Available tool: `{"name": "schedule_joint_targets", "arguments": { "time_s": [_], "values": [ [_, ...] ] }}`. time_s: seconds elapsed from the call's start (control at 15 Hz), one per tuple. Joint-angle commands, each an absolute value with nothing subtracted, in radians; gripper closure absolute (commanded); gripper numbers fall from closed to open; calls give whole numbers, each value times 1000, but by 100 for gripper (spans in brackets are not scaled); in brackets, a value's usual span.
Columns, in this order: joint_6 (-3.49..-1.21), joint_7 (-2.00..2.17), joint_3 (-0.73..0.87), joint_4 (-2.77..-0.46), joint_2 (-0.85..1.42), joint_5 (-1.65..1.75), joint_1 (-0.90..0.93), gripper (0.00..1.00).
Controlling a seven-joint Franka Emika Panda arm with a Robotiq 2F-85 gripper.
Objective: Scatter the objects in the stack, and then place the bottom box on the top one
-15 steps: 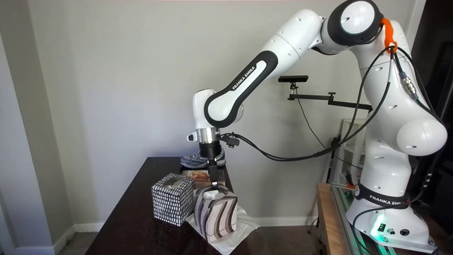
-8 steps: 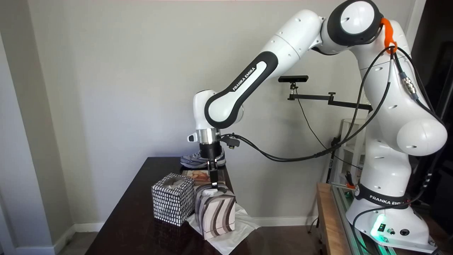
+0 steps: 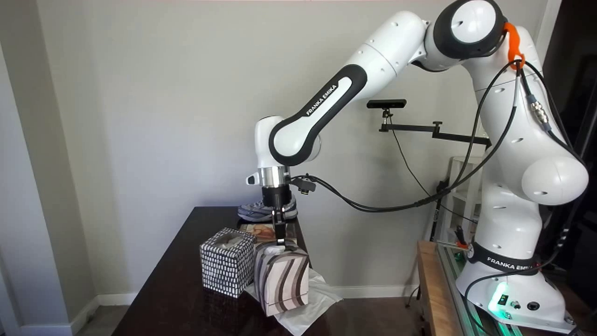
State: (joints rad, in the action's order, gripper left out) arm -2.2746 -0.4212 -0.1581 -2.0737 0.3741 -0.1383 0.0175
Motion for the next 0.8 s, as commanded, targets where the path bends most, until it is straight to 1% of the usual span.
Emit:
{"name": "schedule_joint_targets", "arguments": {
  "time_s": [0.0, 0.2, 0.47, 0.73],
  "values": [
    [-2247, -482, -195, -2088, 305, -215, -10, 95],
    [-2234, -508, -201, -2081, 259, -265, -13, 98],
    [-2165, -518, -189, -2047, 207, -346, -15, 97],
    [-2128, -458, -154, -1997, 184, -350, -7, 97]
  ]
}}
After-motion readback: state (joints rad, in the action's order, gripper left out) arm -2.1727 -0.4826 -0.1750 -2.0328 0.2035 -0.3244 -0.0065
